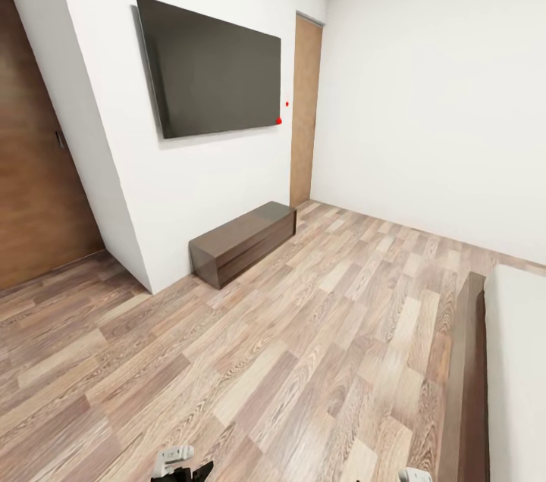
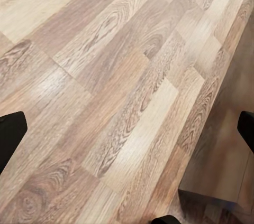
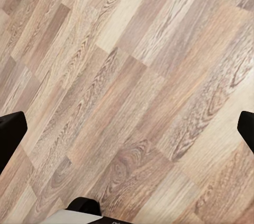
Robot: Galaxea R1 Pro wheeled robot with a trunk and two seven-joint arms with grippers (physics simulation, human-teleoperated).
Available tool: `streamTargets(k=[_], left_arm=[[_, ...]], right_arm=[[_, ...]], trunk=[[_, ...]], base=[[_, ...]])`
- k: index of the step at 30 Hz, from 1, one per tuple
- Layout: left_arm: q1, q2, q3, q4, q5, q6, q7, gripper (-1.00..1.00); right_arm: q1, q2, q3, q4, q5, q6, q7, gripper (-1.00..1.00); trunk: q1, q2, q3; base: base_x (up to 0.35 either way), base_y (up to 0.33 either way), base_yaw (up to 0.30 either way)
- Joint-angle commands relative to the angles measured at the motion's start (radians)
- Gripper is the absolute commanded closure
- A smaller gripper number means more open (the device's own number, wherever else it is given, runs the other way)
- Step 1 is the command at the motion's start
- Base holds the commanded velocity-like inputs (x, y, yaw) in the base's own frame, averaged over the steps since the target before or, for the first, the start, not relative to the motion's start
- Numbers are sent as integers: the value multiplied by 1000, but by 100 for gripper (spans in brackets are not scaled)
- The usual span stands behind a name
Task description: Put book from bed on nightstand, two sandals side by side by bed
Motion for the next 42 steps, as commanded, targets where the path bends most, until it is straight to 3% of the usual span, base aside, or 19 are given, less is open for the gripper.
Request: streamTargets(k=[1,9,42], left_arm=[[-1,0,8,2,-2,-1,-5,-100],[-1,1,8,2,-2,-1,-5,-100],[-1,2,9,2,0,-1,-5,-100]], right_arm=[[-1,0,-4,1,4,-4,3,-100],[-1,0,-4,2,4,-4,3,-100],[-1,-1,-4,1,4,-3,3,-100]], trunk=[[0,-1,0],[0,-1,3],[0,-1,4]], base=[[0,0,0],[95,0,0],[331,0,-18]])
